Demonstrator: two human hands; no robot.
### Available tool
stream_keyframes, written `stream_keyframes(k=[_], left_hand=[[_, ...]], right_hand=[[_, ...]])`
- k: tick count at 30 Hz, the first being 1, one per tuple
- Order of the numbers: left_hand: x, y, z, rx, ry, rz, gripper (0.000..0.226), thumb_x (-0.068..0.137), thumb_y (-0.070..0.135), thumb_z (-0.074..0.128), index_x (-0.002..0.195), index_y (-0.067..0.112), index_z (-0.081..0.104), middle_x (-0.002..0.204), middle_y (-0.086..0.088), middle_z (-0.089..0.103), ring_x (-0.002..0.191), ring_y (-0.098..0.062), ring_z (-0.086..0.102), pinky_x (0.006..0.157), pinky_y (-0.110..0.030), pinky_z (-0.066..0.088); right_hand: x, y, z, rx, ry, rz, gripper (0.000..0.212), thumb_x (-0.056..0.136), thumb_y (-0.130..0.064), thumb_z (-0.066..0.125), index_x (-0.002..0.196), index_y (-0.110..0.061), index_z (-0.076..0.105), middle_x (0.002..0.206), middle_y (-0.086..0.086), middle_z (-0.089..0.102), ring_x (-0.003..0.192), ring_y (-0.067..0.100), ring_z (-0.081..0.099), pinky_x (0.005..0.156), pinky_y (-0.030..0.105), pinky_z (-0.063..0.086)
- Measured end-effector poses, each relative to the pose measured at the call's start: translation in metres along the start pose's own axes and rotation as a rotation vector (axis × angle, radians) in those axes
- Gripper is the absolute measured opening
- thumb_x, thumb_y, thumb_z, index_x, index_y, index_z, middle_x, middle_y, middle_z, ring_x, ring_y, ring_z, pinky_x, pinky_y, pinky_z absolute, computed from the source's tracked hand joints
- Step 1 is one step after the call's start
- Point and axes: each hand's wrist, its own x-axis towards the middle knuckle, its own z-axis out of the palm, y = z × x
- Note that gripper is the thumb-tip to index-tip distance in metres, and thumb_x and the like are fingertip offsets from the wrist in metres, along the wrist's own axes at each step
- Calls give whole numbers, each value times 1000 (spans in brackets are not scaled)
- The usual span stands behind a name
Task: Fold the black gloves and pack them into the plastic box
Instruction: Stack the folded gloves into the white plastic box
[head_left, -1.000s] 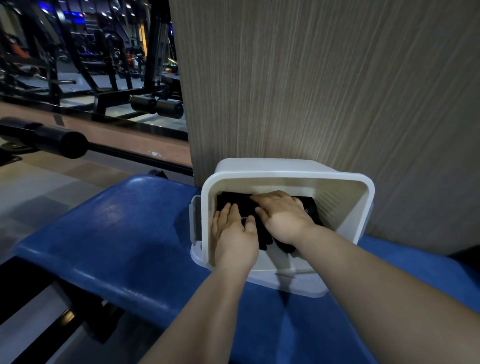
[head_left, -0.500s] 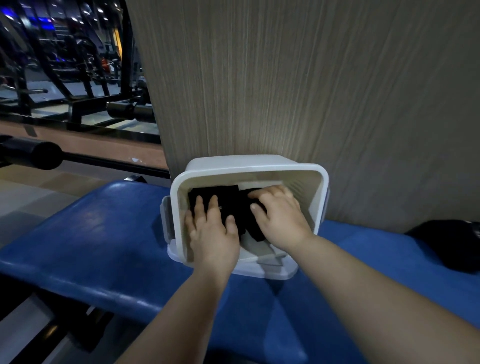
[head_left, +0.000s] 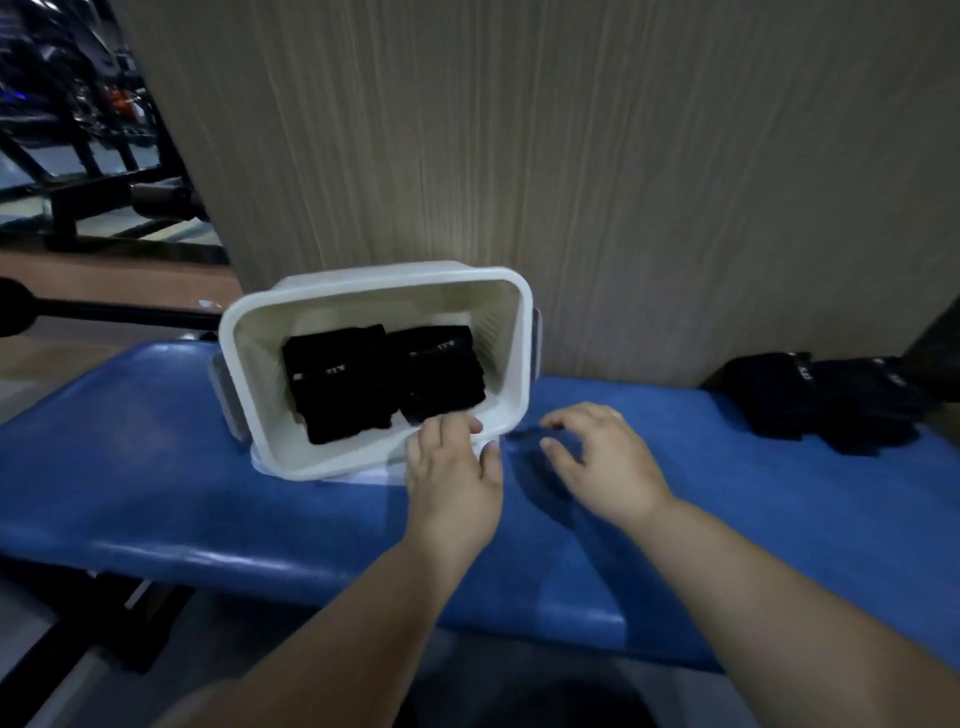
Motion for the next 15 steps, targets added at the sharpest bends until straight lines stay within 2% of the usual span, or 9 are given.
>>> stream_keyframes(k=[4,11,15], left_hand=[[-11,21,38,0,-127,2,28,96,28,49,122,18,49,125,0,47,119,-19,32,99,-24,22],[-15,67,98,-5,-297,26,32,97,31,46,126,18,49,128,-2,48,122,-23,34,103,-30,28],[-8,97,135,-36,-376,17,32,97,32,46,125,17,52,125,-2,53,123,-23,38,102,-26,26]], right_hand=[[-22,39,-17,-39,4,113,26,92,-30,58,115,-21,65,115,-2,62,116,18,50,97,25,37],[-41,88,-43,1,61,260,23,90,-28,60,111,-19,66,111,0,62,105,18,57,88,28,44],[-50,115,-60,43,173,351,24,89,-26,60,112,-20,65,109,-4,60,98,16,60,85,31,48]])
